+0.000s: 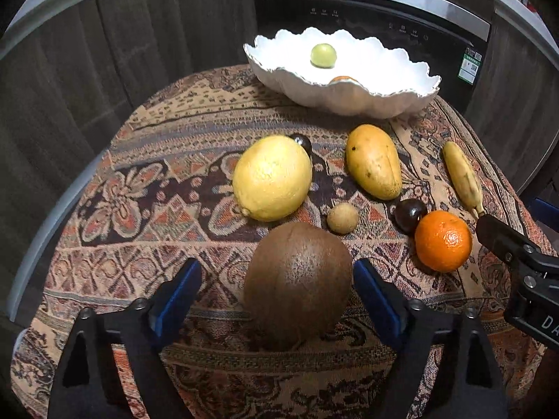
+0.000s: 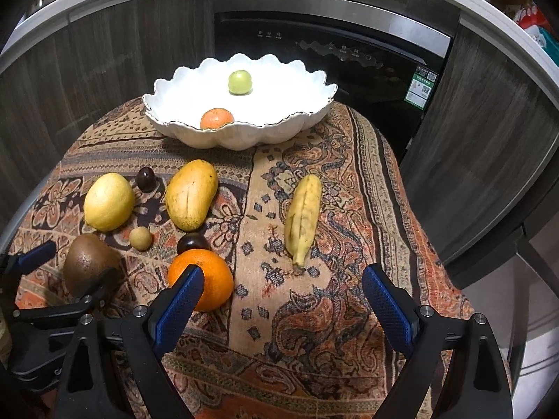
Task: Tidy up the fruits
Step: 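Grasp the kiwi with the left gripper while the right gripper grasps a tangerine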
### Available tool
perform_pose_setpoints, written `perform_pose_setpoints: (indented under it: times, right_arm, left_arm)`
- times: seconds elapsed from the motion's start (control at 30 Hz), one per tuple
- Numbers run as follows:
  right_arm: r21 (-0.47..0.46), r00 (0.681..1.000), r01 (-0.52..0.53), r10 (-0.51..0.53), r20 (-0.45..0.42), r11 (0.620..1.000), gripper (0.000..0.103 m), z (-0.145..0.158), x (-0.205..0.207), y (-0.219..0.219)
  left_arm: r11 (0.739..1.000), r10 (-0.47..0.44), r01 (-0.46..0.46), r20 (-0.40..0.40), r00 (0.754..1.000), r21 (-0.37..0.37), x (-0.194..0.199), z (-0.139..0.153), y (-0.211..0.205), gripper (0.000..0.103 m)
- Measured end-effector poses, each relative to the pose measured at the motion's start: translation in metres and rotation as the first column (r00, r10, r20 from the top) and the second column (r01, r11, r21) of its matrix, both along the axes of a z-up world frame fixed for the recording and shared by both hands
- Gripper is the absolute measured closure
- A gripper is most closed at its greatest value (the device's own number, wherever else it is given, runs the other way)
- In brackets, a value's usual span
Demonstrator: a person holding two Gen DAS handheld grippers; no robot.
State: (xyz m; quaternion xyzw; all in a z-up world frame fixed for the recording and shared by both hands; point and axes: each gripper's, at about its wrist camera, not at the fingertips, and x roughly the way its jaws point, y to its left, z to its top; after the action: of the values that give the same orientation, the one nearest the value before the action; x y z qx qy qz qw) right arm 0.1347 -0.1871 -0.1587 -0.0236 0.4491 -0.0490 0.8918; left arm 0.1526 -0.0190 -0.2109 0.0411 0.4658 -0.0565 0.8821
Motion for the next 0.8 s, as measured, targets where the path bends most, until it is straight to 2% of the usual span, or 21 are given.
perform_pose_setpoints:
  times: [0.3,0.67,0.8]
  right_arm:
    - [0.058,0.999,-0.038,0.038,-0.002,0.998,0.01,-0.004,0.002,0.007]
    - [0.105,0.996,-0.079,0.083,-0.035,0.991,0.011,-0.014,0.01,0.021]
    - [0.11,0.995,-0.087,0.092,-0.045,0.99,0.017,-0.018,0.015,0.026]
  left_arm:
    - [0.999,-0.038,0.037,-0.025,0.999,-0.035,-0.001,-0.006,-0.004,0.046]
    - [0.997,0.002,-0.005,-0.04,0.999,-0.075,-0.004,0.001,0.018,0.047]
    - [0.996,0.012,-0.015,-0.034,0.999,-0.084,-0.005,0.004,0.021,0.047]
